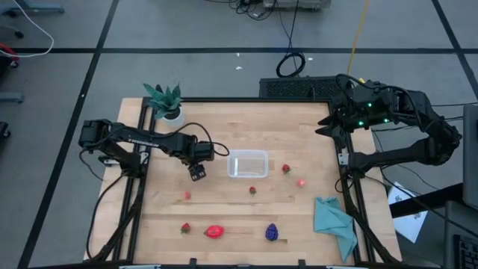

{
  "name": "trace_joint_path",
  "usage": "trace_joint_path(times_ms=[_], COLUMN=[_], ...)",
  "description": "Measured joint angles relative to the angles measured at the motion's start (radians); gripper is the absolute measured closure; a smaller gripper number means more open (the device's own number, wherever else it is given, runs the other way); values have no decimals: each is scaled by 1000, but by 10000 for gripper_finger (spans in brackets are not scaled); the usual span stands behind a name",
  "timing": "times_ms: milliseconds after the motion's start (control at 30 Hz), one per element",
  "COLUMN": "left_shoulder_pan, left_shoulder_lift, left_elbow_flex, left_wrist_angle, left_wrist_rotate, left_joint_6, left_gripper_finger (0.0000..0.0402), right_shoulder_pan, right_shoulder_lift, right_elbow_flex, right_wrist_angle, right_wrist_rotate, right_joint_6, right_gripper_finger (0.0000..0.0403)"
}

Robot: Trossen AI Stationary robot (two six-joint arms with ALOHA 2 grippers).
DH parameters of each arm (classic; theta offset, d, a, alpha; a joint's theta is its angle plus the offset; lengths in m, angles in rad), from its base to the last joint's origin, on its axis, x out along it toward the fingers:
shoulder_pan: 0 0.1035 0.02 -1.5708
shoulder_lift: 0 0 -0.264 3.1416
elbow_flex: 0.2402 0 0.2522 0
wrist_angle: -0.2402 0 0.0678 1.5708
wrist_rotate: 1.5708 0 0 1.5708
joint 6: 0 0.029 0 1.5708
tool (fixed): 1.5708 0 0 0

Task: Pick and placing Produce into tupperware
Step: Put the purple onion into the transparent bin

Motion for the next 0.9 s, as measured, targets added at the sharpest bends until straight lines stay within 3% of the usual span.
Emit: trace_joint_path(times_ms=[467, 900], left_shoulder_pan=[-1, 1], left_shoulder_lift=[2, 2], left_elbow_flex=[-89, -93], left_wrist_angle=[27, 131], left_wrist_rotate=[39, 36], left_joint_6=[-70, -13], left_gripper_finger=[94, 94], right_shoulder_pan=[0, 0], right_shoulder_lift=[0, 16], right_elbow_flex=[0, 0], right_wrist_angle=[0, 0], right_wrist_rotate=[0, 0], right_joint_6=[0, 29], right_gripper_finger=[222, 222])
